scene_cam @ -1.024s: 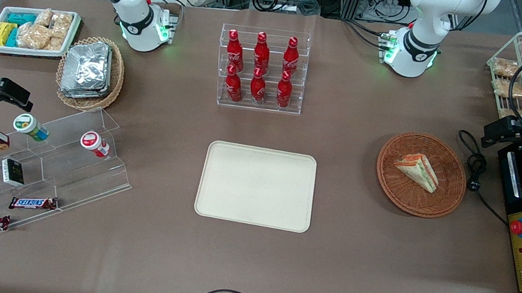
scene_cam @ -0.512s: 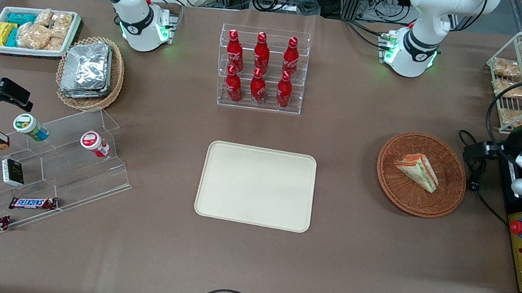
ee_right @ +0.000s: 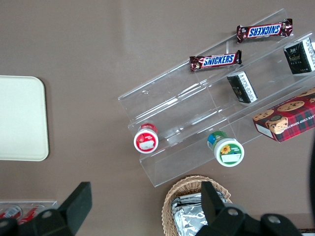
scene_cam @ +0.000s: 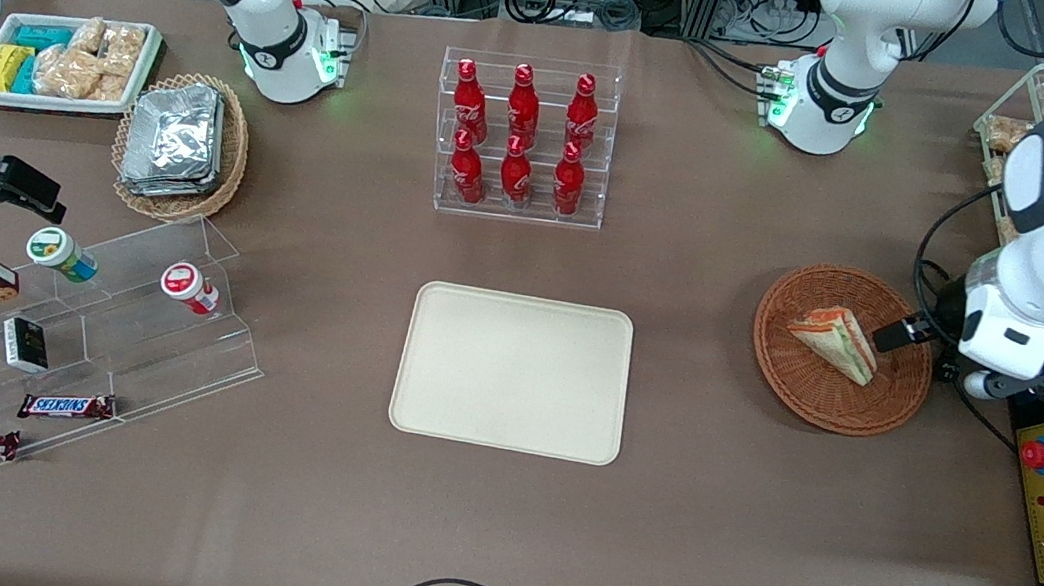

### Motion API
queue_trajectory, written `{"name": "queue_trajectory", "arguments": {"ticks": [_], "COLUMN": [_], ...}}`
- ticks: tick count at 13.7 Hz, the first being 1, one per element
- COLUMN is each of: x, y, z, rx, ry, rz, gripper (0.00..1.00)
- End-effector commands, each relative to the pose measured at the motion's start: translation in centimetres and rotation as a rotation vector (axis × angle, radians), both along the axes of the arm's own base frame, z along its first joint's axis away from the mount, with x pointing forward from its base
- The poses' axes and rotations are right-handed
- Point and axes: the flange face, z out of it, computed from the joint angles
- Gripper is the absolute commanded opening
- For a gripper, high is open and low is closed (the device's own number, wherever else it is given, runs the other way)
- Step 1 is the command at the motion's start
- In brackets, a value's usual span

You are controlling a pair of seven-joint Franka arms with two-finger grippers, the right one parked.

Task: Place sandwich from basket to tray
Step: 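Move the left gripper over the wrapped sandwich in the wicker basket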

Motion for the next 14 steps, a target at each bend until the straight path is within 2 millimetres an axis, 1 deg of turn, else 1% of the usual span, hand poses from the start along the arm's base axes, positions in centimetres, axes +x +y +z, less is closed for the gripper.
{"name": "queue_trajectory", "arguments": {"ticks": [1, 3, 5, 9, 11, 14], "x": [-3.1, -3.7, -5.0, -7.0, -7.7, -8.0], "y": [0.2, 0.3, 0.5, 0.5, 0.5, 0.5], "z": [-2.5, -4.1, -6.4, -10.8, -12.4, -13.6], "rx": [0.025, 0.04, 0.071, 0.057, 0.05, 0.046], "ry": [-0.047, -0.034, -0.056, -0.1, -0.107, -0.109], "rz": [0.119, 0.162, 0.186, 0.242, 0.245, 0.253], "gripper": [1.0, 1.0, 1.0, 1.0, 1.0, 1.0]}}
